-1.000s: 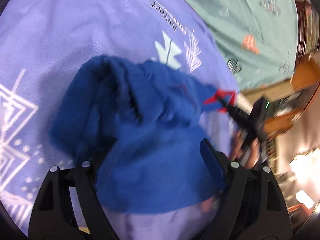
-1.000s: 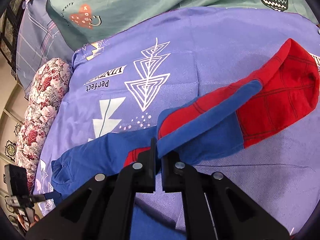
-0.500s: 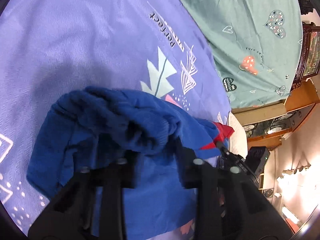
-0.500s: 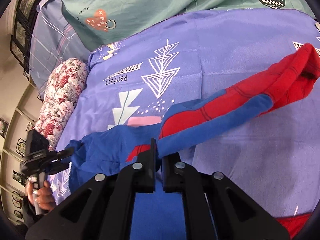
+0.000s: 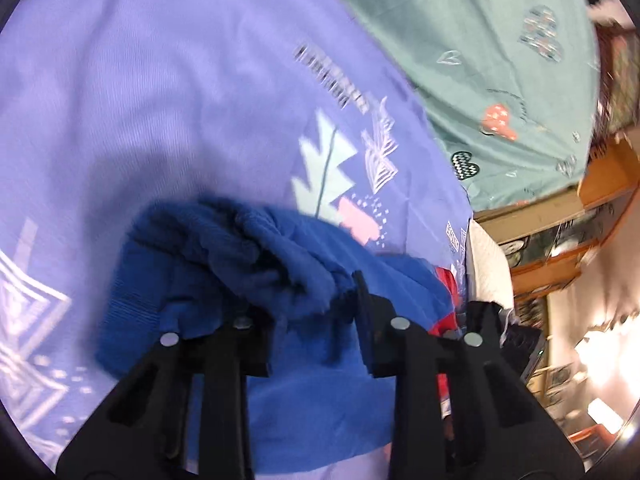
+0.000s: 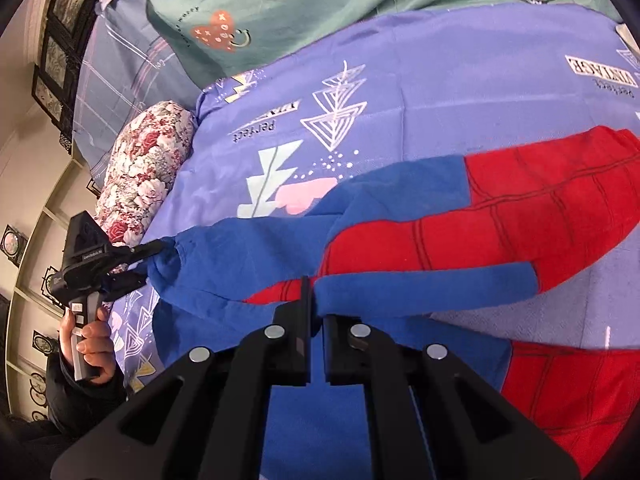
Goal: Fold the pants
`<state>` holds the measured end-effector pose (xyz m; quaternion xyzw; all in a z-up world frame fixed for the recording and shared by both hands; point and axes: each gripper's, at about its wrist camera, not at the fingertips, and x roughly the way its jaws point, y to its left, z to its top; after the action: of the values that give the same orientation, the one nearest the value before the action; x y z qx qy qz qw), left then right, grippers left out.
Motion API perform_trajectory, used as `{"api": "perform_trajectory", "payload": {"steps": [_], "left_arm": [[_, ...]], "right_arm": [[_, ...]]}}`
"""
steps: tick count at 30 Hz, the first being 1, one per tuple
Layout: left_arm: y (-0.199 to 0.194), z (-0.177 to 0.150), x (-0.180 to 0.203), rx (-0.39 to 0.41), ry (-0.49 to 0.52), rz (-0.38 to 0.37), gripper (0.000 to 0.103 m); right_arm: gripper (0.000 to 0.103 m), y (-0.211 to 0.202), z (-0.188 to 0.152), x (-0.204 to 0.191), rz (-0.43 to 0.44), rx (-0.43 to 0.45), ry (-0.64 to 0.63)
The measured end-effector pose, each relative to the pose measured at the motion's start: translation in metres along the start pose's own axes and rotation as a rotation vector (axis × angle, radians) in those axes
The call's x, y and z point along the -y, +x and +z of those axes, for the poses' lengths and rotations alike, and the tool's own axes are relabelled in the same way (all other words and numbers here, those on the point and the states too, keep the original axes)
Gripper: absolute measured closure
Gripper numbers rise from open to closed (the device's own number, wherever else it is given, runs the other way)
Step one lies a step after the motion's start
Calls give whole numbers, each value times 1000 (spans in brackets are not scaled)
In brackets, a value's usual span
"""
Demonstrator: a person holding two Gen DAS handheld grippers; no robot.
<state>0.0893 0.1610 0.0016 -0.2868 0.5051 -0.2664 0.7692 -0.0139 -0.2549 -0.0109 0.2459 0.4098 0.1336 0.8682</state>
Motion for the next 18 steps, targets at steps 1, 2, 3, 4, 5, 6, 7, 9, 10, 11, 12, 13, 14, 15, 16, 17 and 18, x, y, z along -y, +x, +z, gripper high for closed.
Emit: {"api": "perform_trajectory", "payload": {"steps": [1, 2, 3, 4, 5, 6, 7, 9, 10, 11, 12, 13, 14, 15, 16, 17, 18], "left_arm": [[-12, 1, 3, 14, 23, 6, 75], [-19, 1, 5, 19, 37, 10, 75], [-26, 1, 6, 17, 55, 12, 75], [-32, -2, 5, 0, 87, 22, 75], [-34, -4, 5, -17, 111, 41, 75], [-33, -7, 2, -41, 131, 58, 75], [-32, -11, -6, -76, 141, 78, 75], [-29, -18, -25, -125, 130, 99, 75], [-26, -21, -35, -147, 117, 109, 75], [-24, -25, -41, -160, 111, 115, 75], [-23, -29, -46, -166, 112, 118, 75], [-23, -33, -46, -161, 122, 120, 75], [-25, -37, -44, -149, 145, 121, 75], [-26, -41, -41, -143, 161, 121, 75], [-28, -43, -38, -140, 174, 122, 75], [-29, -45, -33, -133, 187, 125, 75], [-32, -46, -32, -127, 191, 126, 75]], "right_arm": [[98, -8, -3, -4, 18, 8, -8], [98, -13, -5, -7, 32, 10, -13], [98, -16, -7, -11, 40, 8, -16], [98, -24, -13, -19, 51, 6, -29], [98, -29, -18, -27, 63, 8, -51], [98, -34, -25, -35, 74, 12, -79], [98, -36, -36, -42, 77, 6, -108], [98, -24, -54, -44, 77, -49, -120], [98, -17, -62, -42, 72, -76, -117], [98, -9, -69, -38, 69, -101, -105], [98, -2, -75, -33, 68, -126, -86], [98, 5, -80, -27, 76, -146, -59], [98, 7, -83, -25, 83, -150, -47], [98, 5, -83, -25, 86, -145, -45], [98, 0, -83, -28, 93, -124, -54], [98, -5, -82, -31, 98, -105, -69], [98, -12, -82, -35, 118, -85, -87]]}}
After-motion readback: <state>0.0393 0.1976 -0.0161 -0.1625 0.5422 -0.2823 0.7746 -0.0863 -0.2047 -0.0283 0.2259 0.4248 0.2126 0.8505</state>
